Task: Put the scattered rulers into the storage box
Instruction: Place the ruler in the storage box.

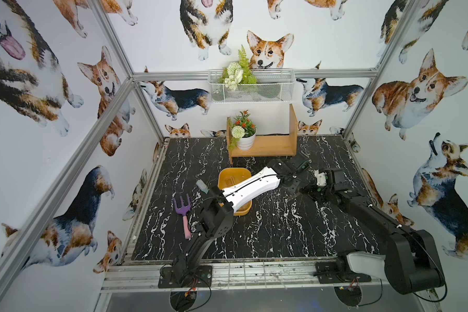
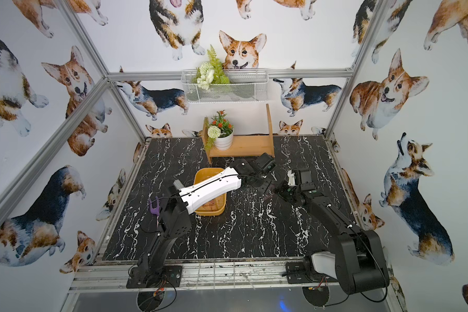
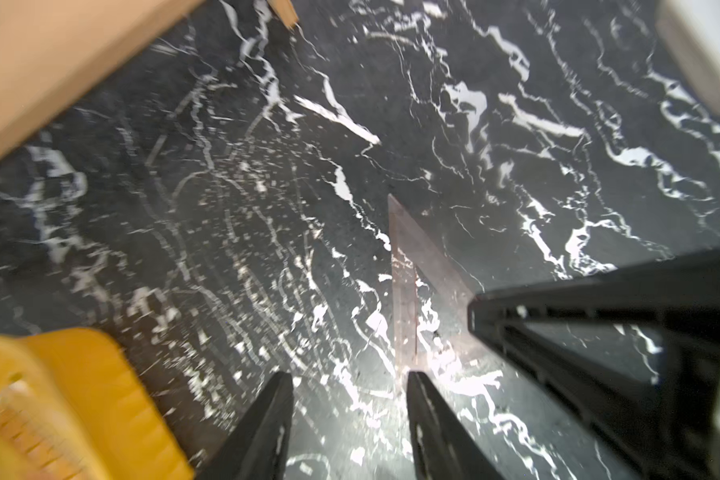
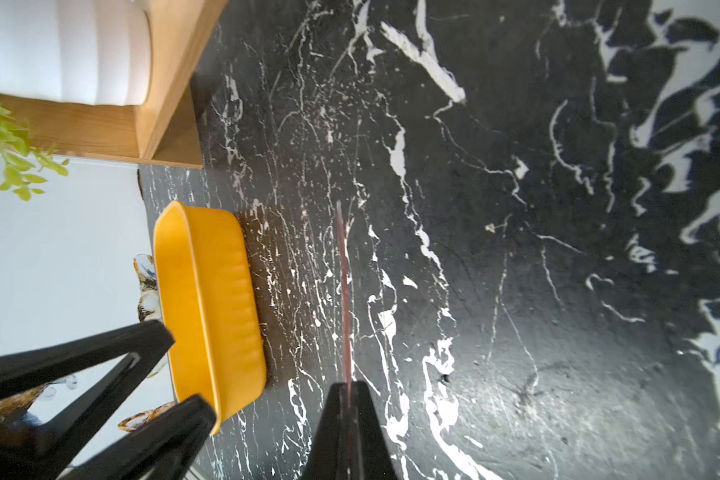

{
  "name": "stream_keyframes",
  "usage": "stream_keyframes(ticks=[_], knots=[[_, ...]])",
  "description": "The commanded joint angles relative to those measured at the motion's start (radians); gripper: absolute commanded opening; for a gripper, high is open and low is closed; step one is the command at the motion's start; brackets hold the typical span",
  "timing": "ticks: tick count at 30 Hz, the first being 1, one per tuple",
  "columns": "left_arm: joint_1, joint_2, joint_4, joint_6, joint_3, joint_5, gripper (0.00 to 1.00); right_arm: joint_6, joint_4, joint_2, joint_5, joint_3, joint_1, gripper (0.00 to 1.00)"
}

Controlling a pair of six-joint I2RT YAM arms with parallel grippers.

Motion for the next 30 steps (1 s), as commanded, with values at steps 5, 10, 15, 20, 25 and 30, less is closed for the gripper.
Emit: stream_keyframes(ticks=[5,10,15,20,25,30], knots=[[0.028,-0.193,0.041,-0.050,-0.138,-0.038,0.51,-0.005,-0.059,0.030,-0.013,0.127,0.114,0.00],[0.083,-0.368,0.113,-0.085,-0.314,-0.019,0.54,0.011,-0.065,0.096,0.017,0.230,0.227,0.00],[0.187,-0.571,0.174,-0.117,-0.516,0.010,0.56,0.009,-0.073,0.193,0.037,0.334,0.335,0.00],[0.317,-0.740,0.211,-0.133,-0.686,0.061,0.58,0.006,-0.076,0.313,0.053,0.439,0.427,0.00],[0.448,-0.871,0.234,-0.137,-0.821,0.136,0.59,0.003,-0.090,0.431,0.065,0.549,0.494,0.00],[0.537,-0.963,0.238,-0.137,-0.903,0.181,0.59,-0.010,-0.124,0.553,0.080,0.674,0.542,0.00]])
